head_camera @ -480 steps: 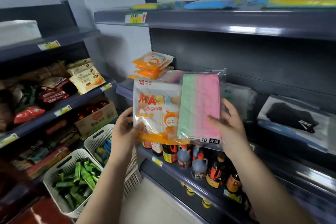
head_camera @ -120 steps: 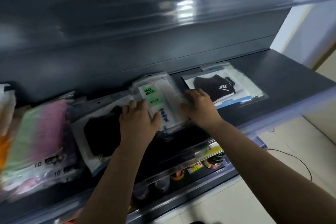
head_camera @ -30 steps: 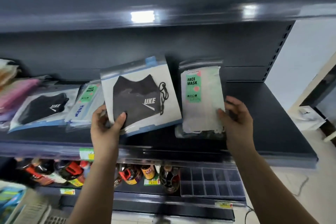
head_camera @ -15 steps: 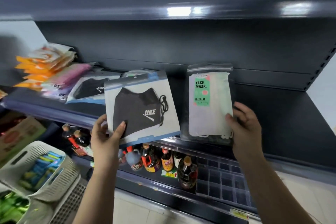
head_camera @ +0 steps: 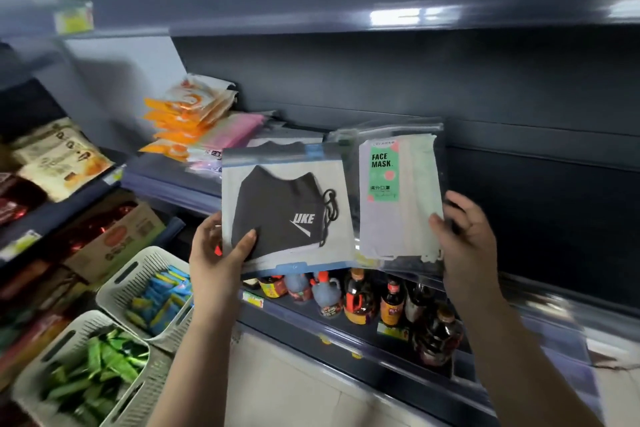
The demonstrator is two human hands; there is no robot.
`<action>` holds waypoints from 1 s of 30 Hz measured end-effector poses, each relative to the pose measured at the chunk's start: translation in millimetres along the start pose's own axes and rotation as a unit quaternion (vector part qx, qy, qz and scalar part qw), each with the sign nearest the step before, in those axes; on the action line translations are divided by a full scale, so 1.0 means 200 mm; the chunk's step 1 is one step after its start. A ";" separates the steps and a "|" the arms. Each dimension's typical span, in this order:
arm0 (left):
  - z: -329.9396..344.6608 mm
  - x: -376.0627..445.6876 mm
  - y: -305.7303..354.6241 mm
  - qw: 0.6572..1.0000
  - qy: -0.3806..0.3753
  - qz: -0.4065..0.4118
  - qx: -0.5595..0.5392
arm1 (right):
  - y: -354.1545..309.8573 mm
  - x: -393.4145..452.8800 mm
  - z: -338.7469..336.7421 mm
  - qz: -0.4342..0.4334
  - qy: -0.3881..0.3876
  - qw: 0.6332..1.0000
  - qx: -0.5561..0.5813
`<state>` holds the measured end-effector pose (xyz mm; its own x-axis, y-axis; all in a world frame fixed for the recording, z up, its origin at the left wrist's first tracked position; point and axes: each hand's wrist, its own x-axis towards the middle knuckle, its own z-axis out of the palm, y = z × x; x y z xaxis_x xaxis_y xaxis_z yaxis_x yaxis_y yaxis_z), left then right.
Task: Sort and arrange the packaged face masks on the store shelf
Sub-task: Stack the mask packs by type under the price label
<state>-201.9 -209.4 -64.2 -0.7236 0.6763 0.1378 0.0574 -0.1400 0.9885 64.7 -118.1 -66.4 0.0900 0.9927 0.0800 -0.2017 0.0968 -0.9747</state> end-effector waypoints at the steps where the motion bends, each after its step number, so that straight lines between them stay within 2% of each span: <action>1: -0.04 0.03 0.00 1.000 -0.001 -0.001 -0.001 | 0.01 -0.01 0.05 0.000 0.001 1.000 0.002; 10: -0.36 0.34 -0.03 0.999 -0.030 0.014 -0.008 | 0.12 -0.09 0.46 -0.002 0.031 0.999 0.014; 17: -0.44 0.58 -0.07 0.999 -0.048 -0.006 -0.004 | 0.14 -0.10 0.64 -0.006 0.065 0.998 0.012; 22: -0.40 0.70 -0.08 0.998 -0.053 -0.023 -0.001 | 0.14 -0.01 0.71 -0.018 0.072 0.997 0.015; 30: -0.14 0.88 -0.07 0.998 -0.055 -0.041 -0.002 | 0.15 0.24 0.79 -0.036 0.082 0.995 0.033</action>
<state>-349.3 -108.4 -55.1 -0.6463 0.7606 0.0622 -0.0015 -0.0828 0.9966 -90.4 -55.7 -58.4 0.2629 0.9587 0.1083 -0.2525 0.1767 -0.9513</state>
